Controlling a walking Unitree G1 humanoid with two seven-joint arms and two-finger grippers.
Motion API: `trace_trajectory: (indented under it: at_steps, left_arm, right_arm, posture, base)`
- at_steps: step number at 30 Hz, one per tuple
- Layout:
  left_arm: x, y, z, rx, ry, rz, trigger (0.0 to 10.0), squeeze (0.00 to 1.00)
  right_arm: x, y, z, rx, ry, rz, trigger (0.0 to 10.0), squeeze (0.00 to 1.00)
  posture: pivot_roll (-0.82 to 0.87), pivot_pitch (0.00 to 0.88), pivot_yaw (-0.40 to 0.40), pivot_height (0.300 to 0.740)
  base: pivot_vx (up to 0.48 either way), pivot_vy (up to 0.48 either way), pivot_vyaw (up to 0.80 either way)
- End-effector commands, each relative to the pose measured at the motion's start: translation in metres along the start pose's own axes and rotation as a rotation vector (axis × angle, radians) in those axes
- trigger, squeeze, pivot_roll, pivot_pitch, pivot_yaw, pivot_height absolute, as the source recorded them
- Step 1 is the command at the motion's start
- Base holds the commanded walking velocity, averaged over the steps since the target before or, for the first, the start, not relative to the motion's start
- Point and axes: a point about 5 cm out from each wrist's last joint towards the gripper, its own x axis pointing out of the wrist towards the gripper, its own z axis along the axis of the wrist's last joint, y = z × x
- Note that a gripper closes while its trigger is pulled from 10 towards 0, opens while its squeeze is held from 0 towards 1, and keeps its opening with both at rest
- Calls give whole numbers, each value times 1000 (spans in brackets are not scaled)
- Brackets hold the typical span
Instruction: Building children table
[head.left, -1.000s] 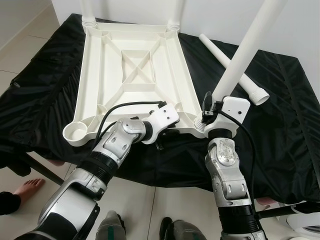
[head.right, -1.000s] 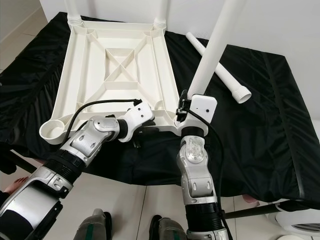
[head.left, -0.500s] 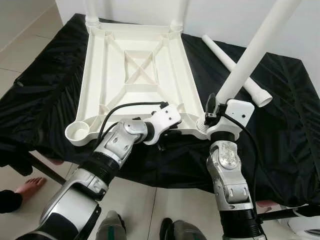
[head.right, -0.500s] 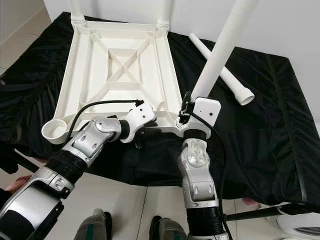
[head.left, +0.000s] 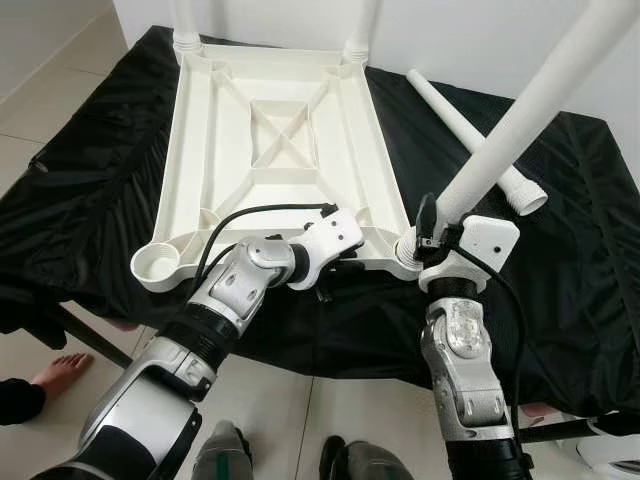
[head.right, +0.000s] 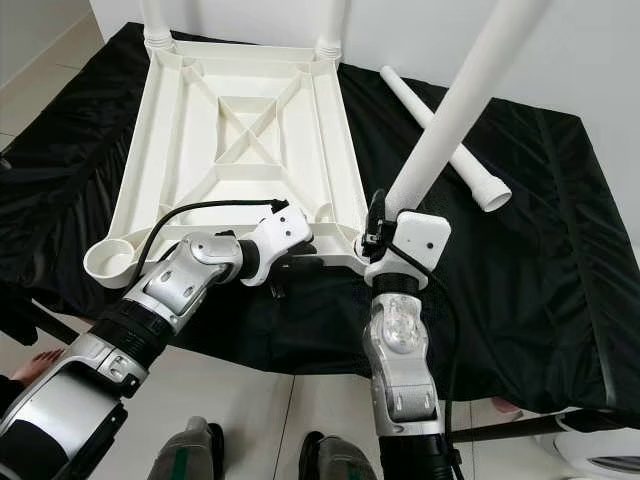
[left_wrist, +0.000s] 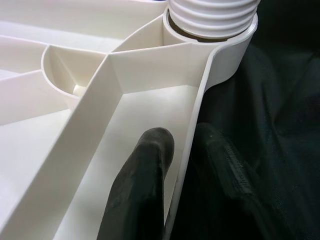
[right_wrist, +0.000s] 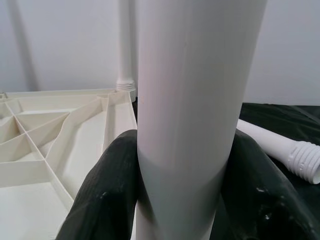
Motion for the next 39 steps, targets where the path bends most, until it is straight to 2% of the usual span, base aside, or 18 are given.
trace_trajectory:
  at_steps: [1,8,11,14,17,19,23,36,38,39]
  left_arm:
    - [-9,6,-14,-11,68,-13,10000,0]
    - [-8,6,-13,-11,66,-12,10000,0]
    - [-8,6,-13,-10,65,-12,10000,0]
    - [-8,7,-13,-10,65,-11,10000,0]
    - [-8,7,-12,-11,64,-10,10000,0]
    - [-9,7,-12,-11,64,-7,10000,0]
    - [-9,8,-12,-11,62,-4,10000,0]
    - [-10,8,-12,-8,61,3,10000,0]
    - [-9,9,-12,-6,61,6,10000,0]
    - [-9,9,-12,-6,61,6,10000,0]
  right_arm:
    - [-11,-23,-27,-57,141,-76,10000,0]
    - [-8,-23,-32,-40,176,-55,10000,0]
    - [4,-22,-39,6,244,37,10000,0]
    - [8,-22,-42,18,272,64,10000,0]
    - [10,-23,-41,12,265,81,10000,0]
    - [15,-22,-41,11,276,159,10000,0]
    - [20,-22,-39,15,270,233,10000,0]
    - [18,-19,-43,53,296,352,10000,0]
    - [15,-24,-47,75,307,440,10000,0]
    - [15,-24,-47,75,307,440,10000,0]
  posture:
    - [56,107,-63,740]
    - [55,107,-65,740]
    - [54,106,-67,740]
    - [53,106,-68,740]
    - [54,106,-68,740]
    - [55,105,-71,740]
    - [57,102,-75,740]
    - [60,95,-78,740]
    - [59,93,-79,740]
    - [59,93,-79,740]
  base:
    - [0,0,0]
    - [0,0,0]
    - [0,0,0]
    - [0,0,0]
    - [0,0,0]
    - [0,0,0]
    - [0,0,0]
    - [0,0,0]
    - [0,0,0]
    - [0,0,0]
